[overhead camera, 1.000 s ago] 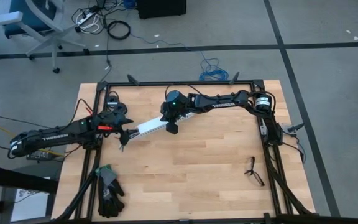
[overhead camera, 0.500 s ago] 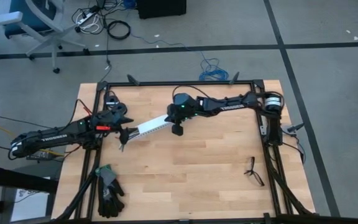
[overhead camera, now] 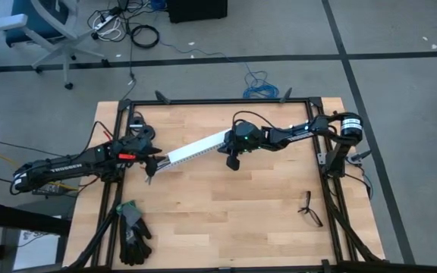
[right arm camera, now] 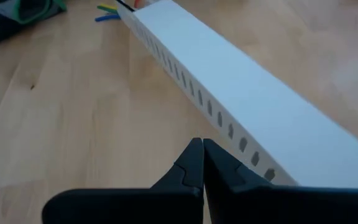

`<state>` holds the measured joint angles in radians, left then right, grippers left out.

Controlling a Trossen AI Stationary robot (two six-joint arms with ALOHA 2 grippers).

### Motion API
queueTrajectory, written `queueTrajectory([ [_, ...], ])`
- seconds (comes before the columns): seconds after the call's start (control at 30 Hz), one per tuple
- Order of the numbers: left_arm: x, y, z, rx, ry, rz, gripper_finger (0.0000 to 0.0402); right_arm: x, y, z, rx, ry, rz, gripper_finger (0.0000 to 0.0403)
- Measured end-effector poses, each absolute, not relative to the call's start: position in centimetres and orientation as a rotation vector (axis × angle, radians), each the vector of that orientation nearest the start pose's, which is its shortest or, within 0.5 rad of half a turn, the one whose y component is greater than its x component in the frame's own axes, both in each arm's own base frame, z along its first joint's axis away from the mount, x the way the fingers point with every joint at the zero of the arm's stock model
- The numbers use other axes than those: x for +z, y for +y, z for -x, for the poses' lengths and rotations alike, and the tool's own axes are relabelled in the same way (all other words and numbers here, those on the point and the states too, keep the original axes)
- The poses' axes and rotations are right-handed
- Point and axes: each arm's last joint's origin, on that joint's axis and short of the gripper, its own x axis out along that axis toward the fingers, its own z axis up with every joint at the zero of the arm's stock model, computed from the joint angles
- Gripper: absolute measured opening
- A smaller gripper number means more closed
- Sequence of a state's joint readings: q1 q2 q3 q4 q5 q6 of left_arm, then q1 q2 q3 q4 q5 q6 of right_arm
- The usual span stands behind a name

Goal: Ziptie cables
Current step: Close the white cable duct

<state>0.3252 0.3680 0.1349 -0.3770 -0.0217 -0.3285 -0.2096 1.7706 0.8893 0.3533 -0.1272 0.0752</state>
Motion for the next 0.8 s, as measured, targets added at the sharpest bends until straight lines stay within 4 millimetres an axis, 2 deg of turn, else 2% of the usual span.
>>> queueTrajectory([
  [0.2, 13.9, 3.3, -9.5, 0.459, 0.621, 0.435, 0.0167, 16.3, -7.0, -35.1, -0.091, 0.509, -0.144, 0.0000],
  [0.5, 13.3, 3.5, -9.7, 0.509, 0.657, 0.450, 0.0158, 16.3, -6.9, -35.1, -0.079, 0.508, -0.117, 0.0000],
  [0.63, 13.2, 3.7, -10.2, 0.523, 0.661, 0.423, 0.0141, 16.3, -6.9, -35.2, -0.077, 0.508, -0.110, 0.0000],
  [0.8, 13.0, 4.1, -11.3, 0.513, 0.654, 0.385, 0.0098, 16.3, -6.9, -35.2, -0.077, 0.505, -0.109, 0.0000],
])
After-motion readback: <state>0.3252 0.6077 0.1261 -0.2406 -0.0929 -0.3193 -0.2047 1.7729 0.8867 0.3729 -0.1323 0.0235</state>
